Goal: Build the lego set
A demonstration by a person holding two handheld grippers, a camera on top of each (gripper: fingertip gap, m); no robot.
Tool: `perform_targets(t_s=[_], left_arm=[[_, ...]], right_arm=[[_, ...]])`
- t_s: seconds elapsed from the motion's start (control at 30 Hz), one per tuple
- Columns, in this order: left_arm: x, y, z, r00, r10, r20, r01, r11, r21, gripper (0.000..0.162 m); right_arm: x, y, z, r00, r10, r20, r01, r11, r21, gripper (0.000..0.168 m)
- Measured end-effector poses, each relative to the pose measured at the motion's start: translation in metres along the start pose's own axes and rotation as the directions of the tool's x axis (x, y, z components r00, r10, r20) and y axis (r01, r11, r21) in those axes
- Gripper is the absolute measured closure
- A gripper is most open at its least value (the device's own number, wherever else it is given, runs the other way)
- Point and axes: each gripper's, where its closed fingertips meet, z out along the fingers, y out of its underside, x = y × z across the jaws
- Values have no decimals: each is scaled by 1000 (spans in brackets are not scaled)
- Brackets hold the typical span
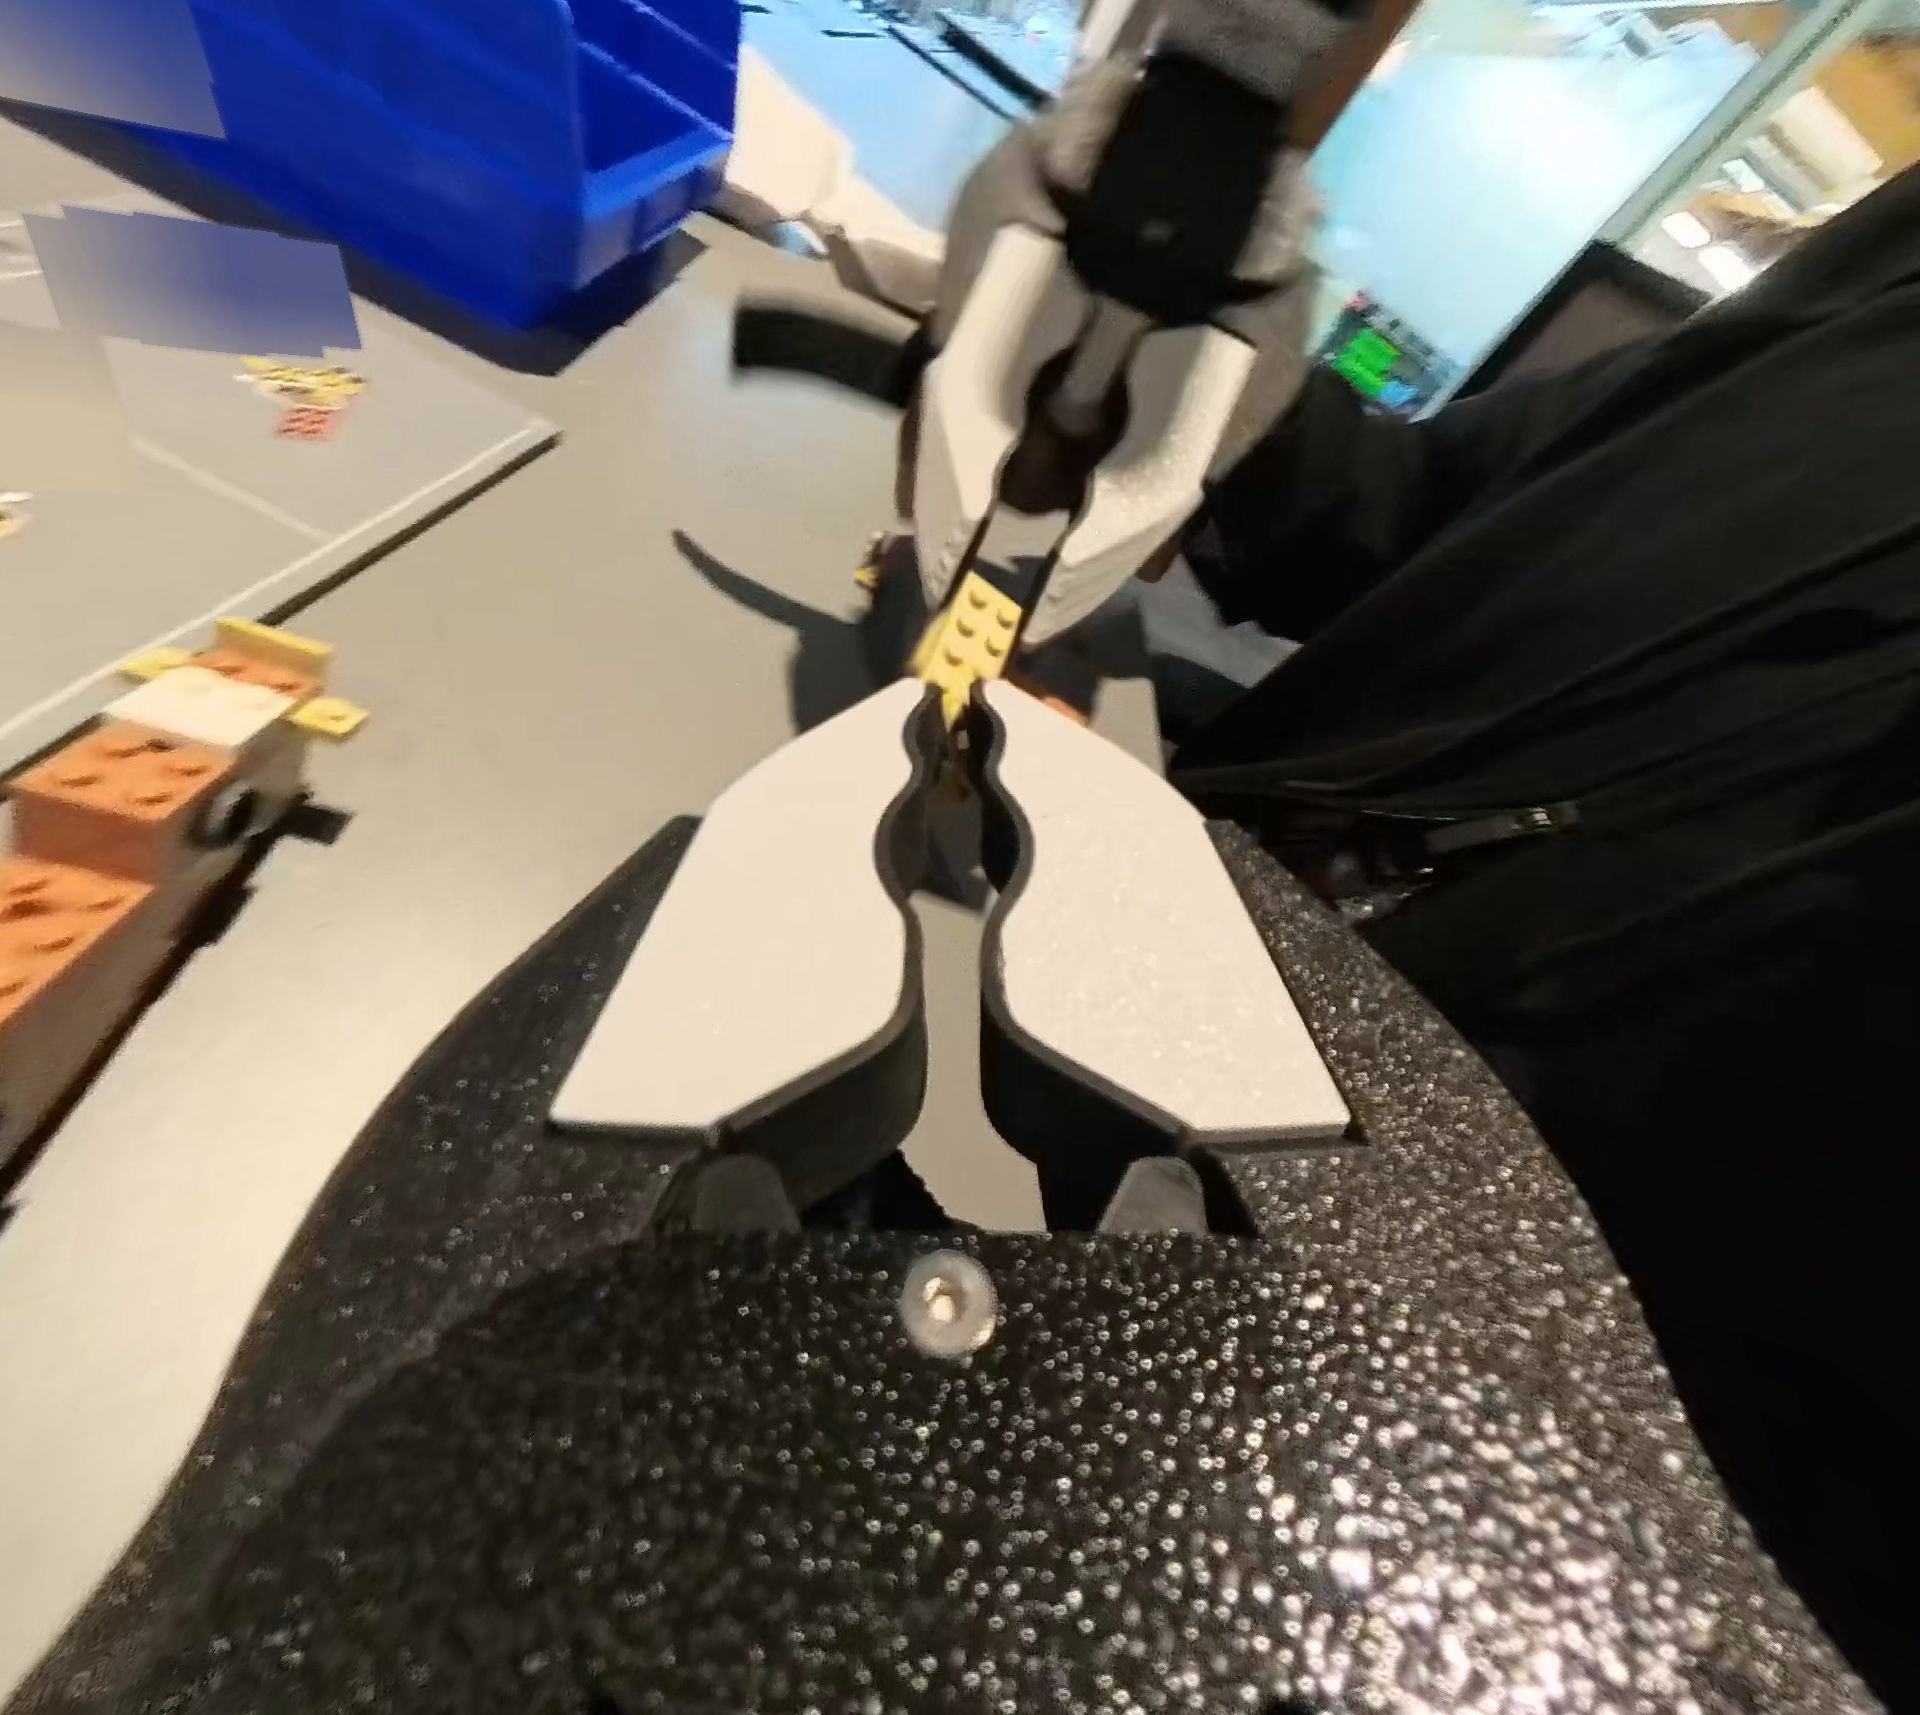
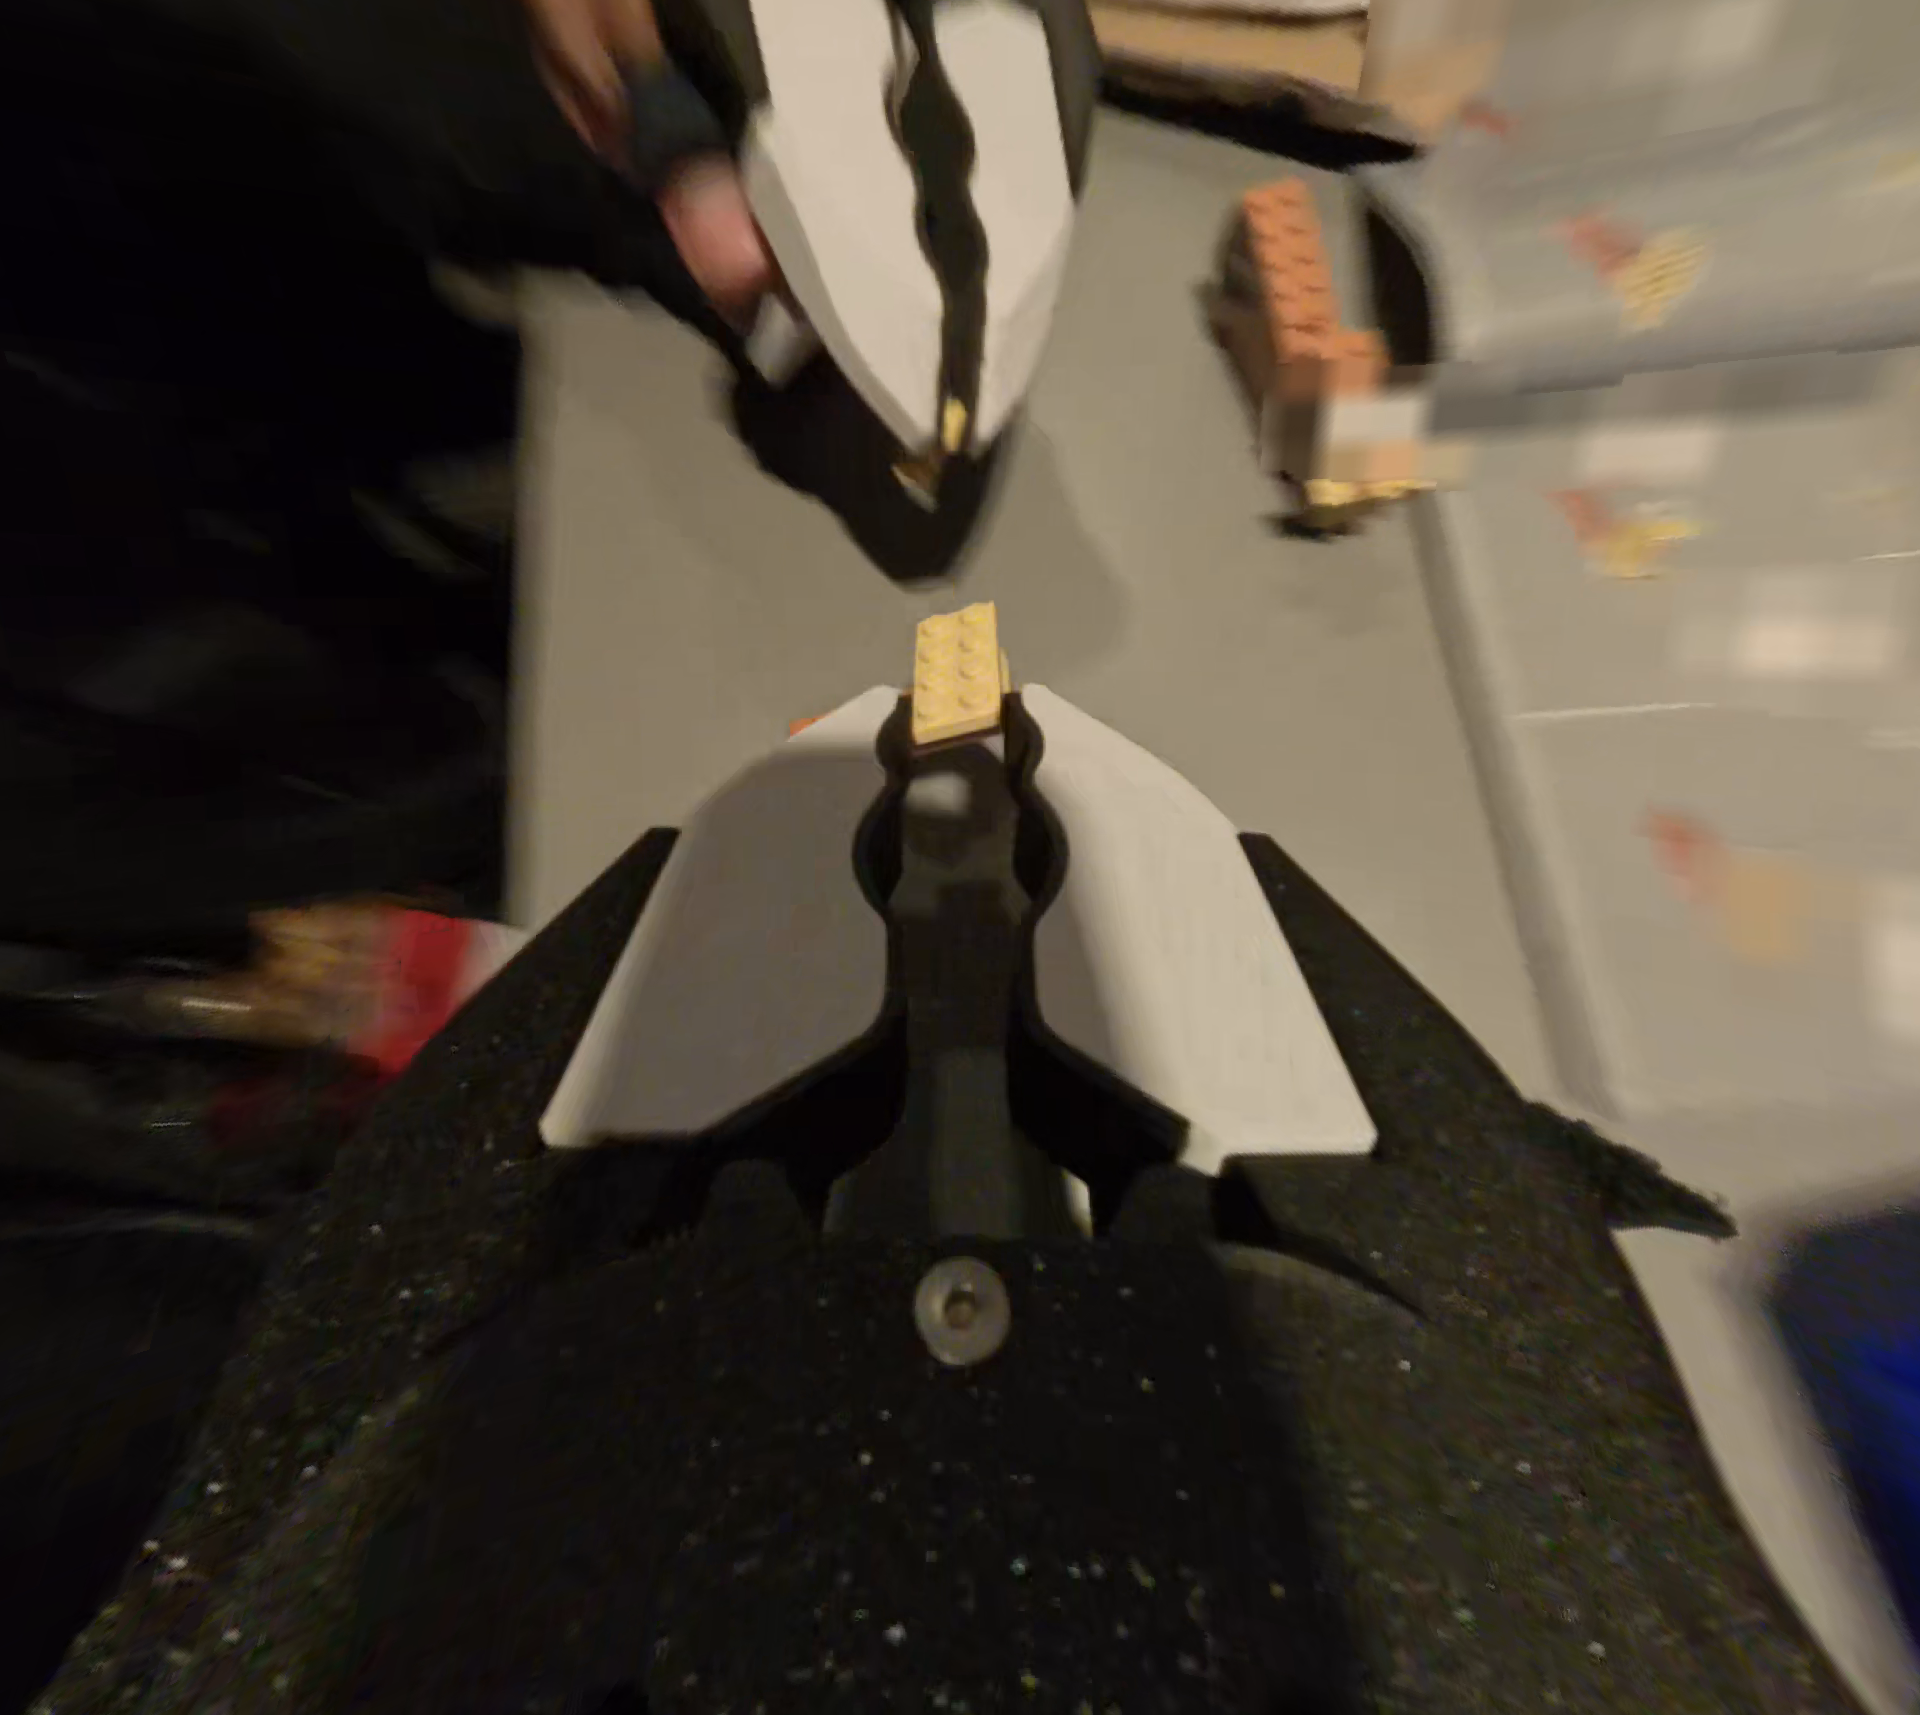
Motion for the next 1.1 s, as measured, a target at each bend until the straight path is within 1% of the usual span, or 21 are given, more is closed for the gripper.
perform_targets(t_s=[0.03,0.1,0.17,0.2,0.23,0.3,0.37,0.4,0.5,0.53,0.63,0.67,0.73,0.8,0.83,0.93,1.03,1.1], left_arm=[[-1,0,-1,1000,5,12,-5,1000,2,158],[-3,0,-2,1000,7,28,-7,1000,10,158],[-5,1,-2,999,14,45,-15,1000,11,159],[-6,1,-2,998,20,55,-20,1000,8,159],[-6,1,-3,998,27,63,-27,1000,7,159],[-6,1,-4,997,39,72,-40,999,13,159],[-6,-1,-5,996,45,81,-47,999,26,160],[-6,-1,-6,995,47,83,-49,998,32,160],[-2,-1,-9,995,48,84,-52,997,48,160],[-1,0,-10,995,49,85,-54,997,50,160],[2,1,-11,995,47,92,-52,997,54,160],[3,2,-11,994,45,96,-50,997,54,160],[3,3,-11,994,38,107,-44,998,53,160],[2,4,-10,993,29,118,-35,998,54,160],[2,4,-10,992,24,124,-31,998,54,160],[1,5,-9,990,15,142,-23,998,56,160],[1,5,-6,989,11,146,-19,998,57,160],[2,5,-5,990,4,144,-13,998,62,160]], right_arm=[[5,3,0,993,-80,-82,75,995,-60,152],[14,9,-2,947,-244,-208,203,959,-197,152],[20,14,-3,873,-413,-260,311,881,-355,152],[22,16,-4,824,-502,-262,361,822,-440,152],[25,18,-5,762,-595,-253,408,746,-526,152],[28,22,-4,627,-757,-185,484,564,-669,152],[28,27,-1,499,-862,-91,531,387,-754,152],[27,30,2,445,-894,-50,547,316,-775,152],[26,35,7,275,-961,35,568,133,-812,152],[24,36,9,230,-972,57,573,88,-815,152],[20,41,14,126,-986,106,583,-13,-812,152],[19,42,15,103,-988,119,586,-36,-809,152],[15,47,19,91,-985,146,604,-62,-795,153],[12,51,21,97,-983,154,611,-63,-789,153],[11,54,21,113,-982,149,613,-49,-789,153],[7,55,21,144,-983,114,627,1,-779,153],[2,52,17,234,-971,59,639,108,-762,140],[3,50,9,298,-955,6,622,190,-759,136]])
